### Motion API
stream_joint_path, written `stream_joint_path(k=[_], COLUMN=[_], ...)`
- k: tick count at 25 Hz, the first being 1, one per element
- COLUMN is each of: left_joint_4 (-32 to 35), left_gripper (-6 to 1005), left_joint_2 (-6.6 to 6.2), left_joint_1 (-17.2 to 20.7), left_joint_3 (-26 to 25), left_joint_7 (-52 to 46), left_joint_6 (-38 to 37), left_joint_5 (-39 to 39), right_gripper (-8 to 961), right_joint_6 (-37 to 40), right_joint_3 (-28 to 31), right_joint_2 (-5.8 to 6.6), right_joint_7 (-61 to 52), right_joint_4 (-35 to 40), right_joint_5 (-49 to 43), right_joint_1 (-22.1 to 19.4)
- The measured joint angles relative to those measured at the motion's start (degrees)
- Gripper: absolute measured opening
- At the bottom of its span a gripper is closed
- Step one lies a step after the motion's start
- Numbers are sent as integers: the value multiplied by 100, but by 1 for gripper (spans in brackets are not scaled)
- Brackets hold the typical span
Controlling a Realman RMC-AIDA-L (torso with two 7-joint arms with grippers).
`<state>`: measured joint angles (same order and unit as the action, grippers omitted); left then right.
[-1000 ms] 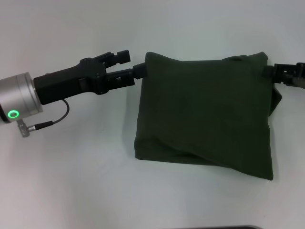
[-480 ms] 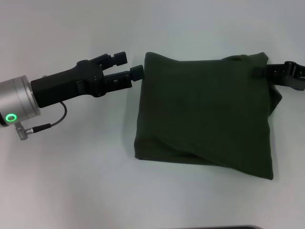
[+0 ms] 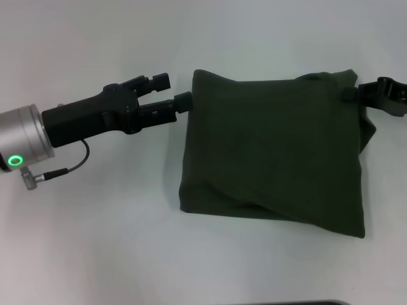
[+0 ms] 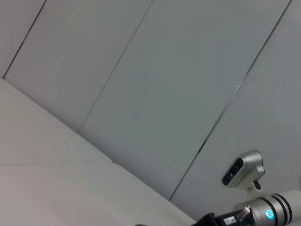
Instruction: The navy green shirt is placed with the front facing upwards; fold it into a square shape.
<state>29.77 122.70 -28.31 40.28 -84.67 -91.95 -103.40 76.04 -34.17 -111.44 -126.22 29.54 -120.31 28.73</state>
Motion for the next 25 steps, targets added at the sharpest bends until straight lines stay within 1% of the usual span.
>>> stream_joint_path(k=[3,9,11,15,19,25], left_joint_4=[2,32,61,110,118,125], left_gripper=[935,935,935,935,935,935], left_joint_2=[-31,-217,-244,-249,-204,-157], left_joint_1=[68,270,378,493,484,449], left_joint_3=[50,103,105,118,155,168], left_joint_7=[-4,69,206,410,426,429], left_joint_6=[-128,-713,-893,-1030,-859,-702], left_joint_5=[-56,-408,-494,-713,-1062,-1212], right_gripper=[78,35,34,34,35,35], right_joint_6=[-39,-175,-249,-361,-380,-375], right_joint_3=[34,57,46,12,2,-14], right_joint_2=[0,0,0,-32,-60,-129], right_joint_7=[0,0,1,1,1,2], right_joint_4=[15,17,9,-2,-2,-2], right_joint_5=[7,13,16,4,-9,-17], right_joint_1=[20,121,171,265,351,391])
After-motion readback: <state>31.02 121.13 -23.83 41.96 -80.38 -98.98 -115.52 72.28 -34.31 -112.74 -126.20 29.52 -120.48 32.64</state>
